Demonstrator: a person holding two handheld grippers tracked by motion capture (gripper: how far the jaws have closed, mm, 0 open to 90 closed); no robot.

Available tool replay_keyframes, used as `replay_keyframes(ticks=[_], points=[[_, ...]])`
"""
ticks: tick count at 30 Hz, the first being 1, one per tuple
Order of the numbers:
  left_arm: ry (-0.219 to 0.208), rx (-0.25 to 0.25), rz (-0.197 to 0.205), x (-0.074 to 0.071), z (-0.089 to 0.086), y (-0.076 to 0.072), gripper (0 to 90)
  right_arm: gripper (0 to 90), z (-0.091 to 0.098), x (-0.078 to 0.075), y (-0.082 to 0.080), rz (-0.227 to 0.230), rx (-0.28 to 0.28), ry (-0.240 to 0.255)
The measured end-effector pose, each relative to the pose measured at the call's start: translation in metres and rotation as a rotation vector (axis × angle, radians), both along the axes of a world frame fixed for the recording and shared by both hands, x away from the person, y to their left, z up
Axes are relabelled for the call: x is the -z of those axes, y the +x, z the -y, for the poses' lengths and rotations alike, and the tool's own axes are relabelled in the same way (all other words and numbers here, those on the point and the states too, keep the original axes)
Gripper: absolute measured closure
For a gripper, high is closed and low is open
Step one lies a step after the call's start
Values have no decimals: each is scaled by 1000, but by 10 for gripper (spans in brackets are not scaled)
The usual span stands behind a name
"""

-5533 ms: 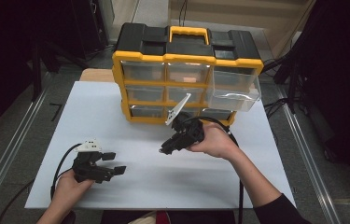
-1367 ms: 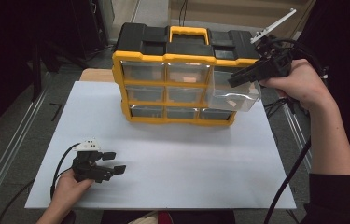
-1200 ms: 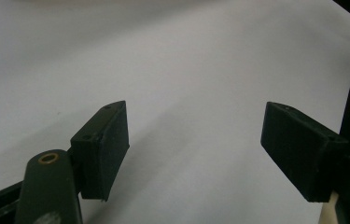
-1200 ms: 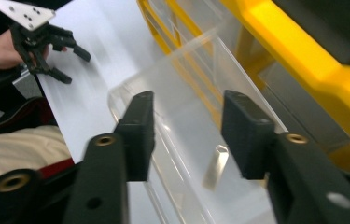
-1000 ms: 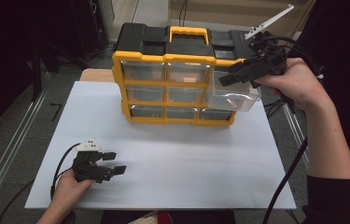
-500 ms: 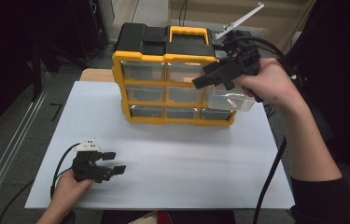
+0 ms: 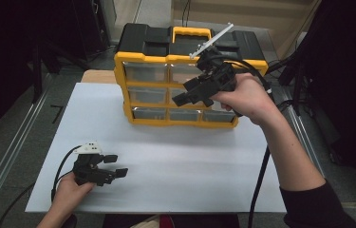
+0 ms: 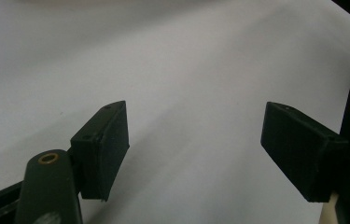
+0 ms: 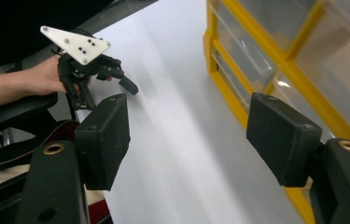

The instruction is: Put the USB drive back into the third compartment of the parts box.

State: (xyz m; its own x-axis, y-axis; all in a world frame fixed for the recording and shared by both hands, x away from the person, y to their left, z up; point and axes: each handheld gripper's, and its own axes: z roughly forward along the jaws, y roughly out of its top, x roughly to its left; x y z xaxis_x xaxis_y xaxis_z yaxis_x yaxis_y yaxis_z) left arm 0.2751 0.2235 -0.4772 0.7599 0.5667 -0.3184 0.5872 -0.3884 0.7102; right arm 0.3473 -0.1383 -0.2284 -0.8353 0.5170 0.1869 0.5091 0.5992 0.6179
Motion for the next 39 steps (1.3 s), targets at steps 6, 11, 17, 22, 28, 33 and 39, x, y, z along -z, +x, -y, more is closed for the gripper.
replay_keyframes(ticks=[6,11,17,22,28,33,39], points=[[1,1,2,0,0,0,245,286,-16,15,-4,0,-29,-2],[1,2,1,0,0,0,245,286,-28,29,-8,-2,-40,-18],[-1,-2,3,0,0,0,244,286,-37,46,-11,-5,-70,-29],[0,0,4,0,0,0,244,283,-43,60,-16,26,-83,-28],[-2,0,4,0,0,0,244,280,-46,82,-18,14,-100,-48],[-4,-2,3,0,0,0,244,281,-43,100,-17,4,-103,-35],[-4,-2,3,0,0,0,244,282,-43,120,-21,-12,-113,-23]])
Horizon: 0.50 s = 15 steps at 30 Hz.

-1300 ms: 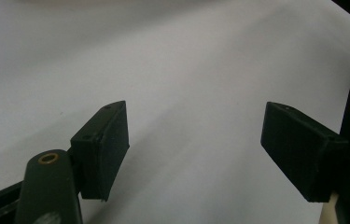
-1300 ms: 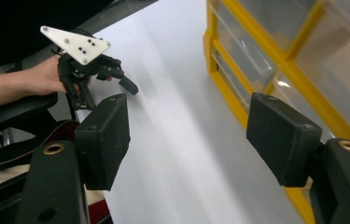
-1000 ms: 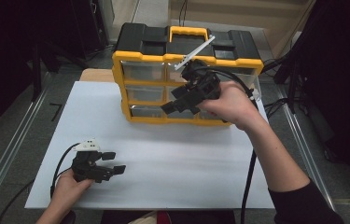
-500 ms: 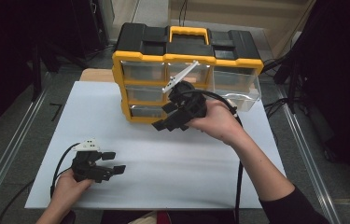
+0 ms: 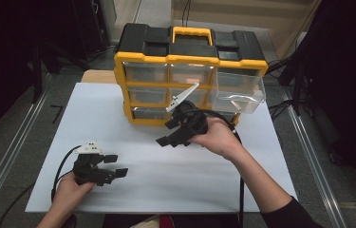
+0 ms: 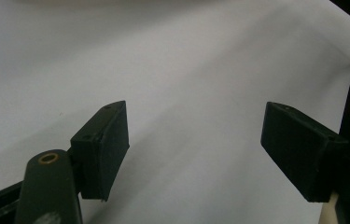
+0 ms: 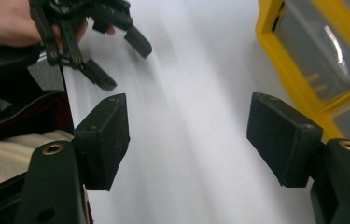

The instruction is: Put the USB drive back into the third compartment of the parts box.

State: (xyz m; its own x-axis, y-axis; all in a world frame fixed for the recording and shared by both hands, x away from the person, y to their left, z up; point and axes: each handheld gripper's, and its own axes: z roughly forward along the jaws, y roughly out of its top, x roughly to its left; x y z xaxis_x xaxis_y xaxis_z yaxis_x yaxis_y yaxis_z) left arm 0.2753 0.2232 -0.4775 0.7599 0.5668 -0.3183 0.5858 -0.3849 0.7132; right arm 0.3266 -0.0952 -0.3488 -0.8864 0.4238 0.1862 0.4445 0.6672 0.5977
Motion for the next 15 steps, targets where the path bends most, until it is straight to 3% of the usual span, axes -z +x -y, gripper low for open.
replay_keyframes(ticks=[9,15], points=[[0,2,0,0,0,0,244,282,5,28,-1,-21,24,3],[4,5,1,0,0,0,244,283,14,43,-2,-20,57,34]])
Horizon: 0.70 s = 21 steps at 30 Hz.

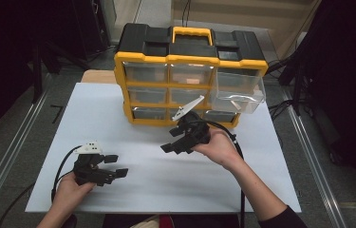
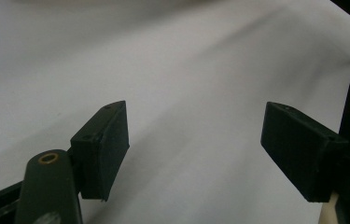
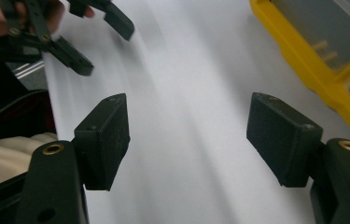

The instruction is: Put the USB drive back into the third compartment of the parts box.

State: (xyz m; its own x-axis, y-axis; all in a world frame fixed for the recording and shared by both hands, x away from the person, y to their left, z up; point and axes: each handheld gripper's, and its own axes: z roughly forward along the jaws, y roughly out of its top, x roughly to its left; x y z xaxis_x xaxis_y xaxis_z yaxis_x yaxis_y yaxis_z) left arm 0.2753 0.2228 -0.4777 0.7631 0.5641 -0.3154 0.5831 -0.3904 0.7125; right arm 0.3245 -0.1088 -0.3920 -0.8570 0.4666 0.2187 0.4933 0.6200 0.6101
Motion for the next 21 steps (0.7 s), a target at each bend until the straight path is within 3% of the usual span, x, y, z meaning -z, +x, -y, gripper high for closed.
replay_keyframes(ticks=[4,21], points=[[-1,6,1,0,0,0,244,283,5,9,-3,5,16,2],[-3,9,2,0,2,-1,244,283,22,55,-18,-47,52,1]])
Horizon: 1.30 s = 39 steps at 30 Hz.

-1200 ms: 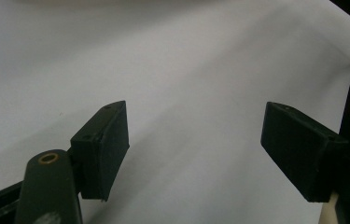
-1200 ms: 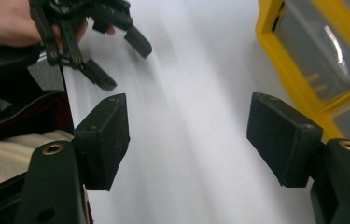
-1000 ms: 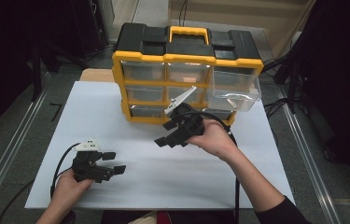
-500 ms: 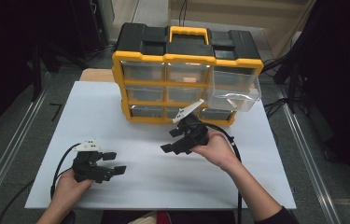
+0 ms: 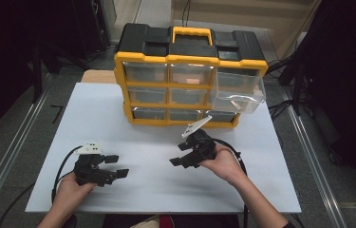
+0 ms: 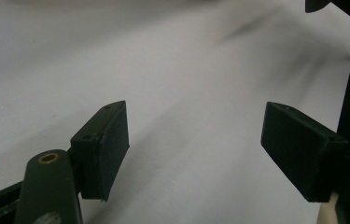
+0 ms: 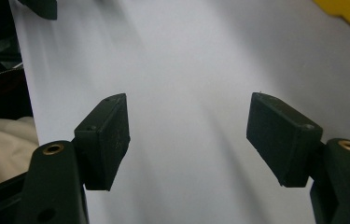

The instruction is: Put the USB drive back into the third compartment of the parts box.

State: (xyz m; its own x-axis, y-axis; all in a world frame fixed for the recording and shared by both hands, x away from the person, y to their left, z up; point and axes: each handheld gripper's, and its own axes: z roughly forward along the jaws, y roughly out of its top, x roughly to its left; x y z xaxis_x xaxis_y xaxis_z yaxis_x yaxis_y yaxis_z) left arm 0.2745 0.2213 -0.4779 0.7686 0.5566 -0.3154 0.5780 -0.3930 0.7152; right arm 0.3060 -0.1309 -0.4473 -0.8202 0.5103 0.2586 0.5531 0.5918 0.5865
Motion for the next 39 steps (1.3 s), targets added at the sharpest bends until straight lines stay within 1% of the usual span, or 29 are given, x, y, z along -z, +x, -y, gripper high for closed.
replay_keyframes(ticks=[2,3,4,8,9,10,12,16,17,20,21,23,24,25,27,34,39], points=[[0,0,-2,0,0,0,244,283,4,4,-2,1,2,5],[0,0,-1,0,0,0,244,283,6,5,-3,0,13,9],[0,1,-1,0,1,0,244,283,9,6,-3,10,11,18],[2,6,3,0,1,-1,244,283,17,11,-6,19,41,30],[2,6,3,0,1,-1,244,283,17,11,-6,19,41,30],[2,6,4,0,1,-1,244,283,22,13,-7,26,62,44],[5,6,3,0,2,-1,244,283,26,15,-8,22,77,58],[6,8,3,0,2,-1,244,282,33,19,-11,23,91,52],[5,7,3,-1,2,-1,244,282,38,22,-13,21,107,55],[6,7,4,-1,2,-1,244,281,42,24,-15,22,111,49],[4,8,7,-1,2,-1,244,280,48,25,-17,23,133,50],[4,8,8,-1,2,-1,244,279,52,26,-19,24,141,56],[5,9,7,-1,2,-1,244,278,54,27,-20,32,147,57],[5,8,7,-1,2,-1,244,278,56,28,-21,29,148,53],[10,9,8,-1,2,-1,244,277,60,29,-23,34,165,63],[2,5,10,-1,2,-1,244,272,73,34,-30,31,201,67],[6,4,12,-2,1,-2,244,270,84,37,-35,30,227,73]])
